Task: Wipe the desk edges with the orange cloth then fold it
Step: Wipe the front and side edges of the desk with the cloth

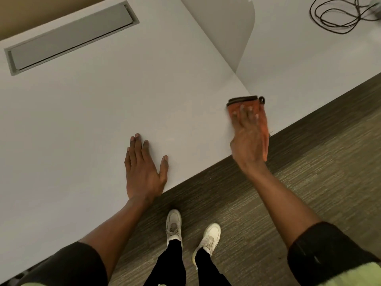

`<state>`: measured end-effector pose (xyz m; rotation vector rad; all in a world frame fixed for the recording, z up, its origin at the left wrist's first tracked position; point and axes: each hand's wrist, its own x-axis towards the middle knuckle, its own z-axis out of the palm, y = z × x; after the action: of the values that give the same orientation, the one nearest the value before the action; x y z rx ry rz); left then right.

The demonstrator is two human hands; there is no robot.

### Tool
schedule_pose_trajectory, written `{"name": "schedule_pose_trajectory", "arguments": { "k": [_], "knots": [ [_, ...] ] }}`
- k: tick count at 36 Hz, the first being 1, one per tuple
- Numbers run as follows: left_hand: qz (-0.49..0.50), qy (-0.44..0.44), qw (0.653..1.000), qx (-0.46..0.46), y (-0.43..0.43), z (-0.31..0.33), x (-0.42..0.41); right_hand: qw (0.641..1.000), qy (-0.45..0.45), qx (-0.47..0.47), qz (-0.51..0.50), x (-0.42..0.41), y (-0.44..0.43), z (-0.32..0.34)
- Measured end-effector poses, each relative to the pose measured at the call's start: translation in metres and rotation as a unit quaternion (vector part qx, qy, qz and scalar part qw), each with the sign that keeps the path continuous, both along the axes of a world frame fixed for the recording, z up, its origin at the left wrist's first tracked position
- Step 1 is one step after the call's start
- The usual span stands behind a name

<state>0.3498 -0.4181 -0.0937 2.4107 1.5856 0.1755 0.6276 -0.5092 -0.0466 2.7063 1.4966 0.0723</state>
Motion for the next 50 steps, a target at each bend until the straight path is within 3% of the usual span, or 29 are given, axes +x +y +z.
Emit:
{"name": "schedule_pose_trajectory", "arguments": {
  "k": [3, 5, 8, 11, 15, 21, 23, 27, 30, 32, 35, 39, 42, 45, 48, 50],
  "knots": [
    [0.0, 0.0, 1.0, 0.0, 0.001, 0.0, 0.002, 1.0, 0.003, 0.015, -0.025, -0.019, 0.01, 0.006],
    [-0.001, 0.002, 1.0, 0.002, 0.002, -0.001, 0.002, 0.997, -0.05, 0.018, 0.061, -0.057, 0.006, 0.002],
    [-0.001, 0.001, 1.0, 0.006, 0.001, -0.004, 0.001, 0.973, 0.086, 0.006, 0.215, -0.108, -0.004, -0.011],
    [0.002, 0.003, 1.0, 0.005, 0.001, -0.004, -0.001, 0.957, 0.155, -0.007, 0.244, -0.101, 0.012, -0.014],
    [0.001, 0.003, 1.0, 0.0, 0.0, 0.0, 0.0, 0.974, 0.104, 0.001, 0.202, -0.062, 0.048, -0.01],
    [-0.001, 0.002, 1.0, -0.007, 0.0, 0.0, 0.0, 0.994, 0.07, 0.034, -0.08, 0.011, 0.051, -0.004],
    [-0.004, 0.006, 1.0, -0.008, 0.0, -0.001, 0.0, 0.992, 0.065, 0.049, -0.1, 0.005, 0.042, -0.003],
    [-0.005, 0.016, 1.0, -0.008, 0.001, -0.001, 0.001, 0.991, 0.073, 0.075, 0.082, -0.049, 0.037, -0.009],
    [-0.002, 0.01, 1.0, -0.005, 0.002, -0.001, 0.001, 0.951, 0.131, 0.048, 0.275, -0.073, 0.052, -0.019],
    [-0.002, 0.011, 1.0, -0.002, 0.002, -0.003, 0.0, 0.935, 0.132, 0.027, 0.329, -0.065, 0.072, -0.021],
    [-0.002, 0.009, 1.0, -0.003, 0.004, -0.006, -0.003, 0.957, 0.106, 0.021, 0.269, -0.027, 0.101, -0.018],
    [-0.002, 0.012, 1.0, -0.006, 0.004, -0.007, -0.005, 0.996, 0.059, 0.037, 0.052, 0.027, 0.106, -0.01],
    [-0.004, 0.017, 1.0, -0.01, 0.004, -0.005, -0.003, 0.996, 0.016, 0.057, -0.06, 0.034, 0.084, -0.008],
    [-0.006, 0.014, 1.0, -0.012, 0.004, -0.004, -0.002, 0.988, 0.035, 0.056, -0.143, 0.016, 0.066, -0.013],
    [-0.008, 0.019, 1.0, -0.014, 0.003, -0.003, 0.0, 0.981, 0.091, 0.065, -0.161, -0.022, 0.061, -0.013],
    [-0.01, 0.02, 1.0, -0.014, 0.004, -0.004, 0.001, 0.985, 0.107, 0.083, -0.105, -0.059, 0.056, -0.015]
  ]
}}
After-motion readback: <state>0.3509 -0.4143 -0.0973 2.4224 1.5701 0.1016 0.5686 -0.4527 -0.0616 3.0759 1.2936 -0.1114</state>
